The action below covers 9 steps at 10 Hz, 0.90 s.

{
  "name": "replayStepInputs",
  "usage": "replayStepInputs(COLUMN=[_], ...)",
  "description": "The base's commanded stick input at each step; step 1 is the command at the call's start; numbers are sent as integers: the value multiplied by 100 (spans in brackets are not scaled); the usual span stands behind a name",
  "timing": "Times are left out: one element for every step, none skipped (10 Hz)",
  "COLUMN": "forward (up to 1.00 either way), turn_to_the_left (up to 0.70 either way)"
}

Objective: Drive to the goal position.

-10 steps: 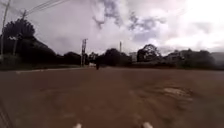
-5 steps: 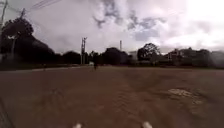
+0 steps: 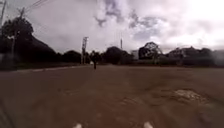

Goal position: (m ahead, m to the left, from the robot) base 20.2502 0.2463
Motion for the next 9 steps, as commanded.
replayStepInputs(forward=[50,50,50,50,50,50,50,50,50], turn_to_the_left=[0,0,0,0,0,0,0,0,0])
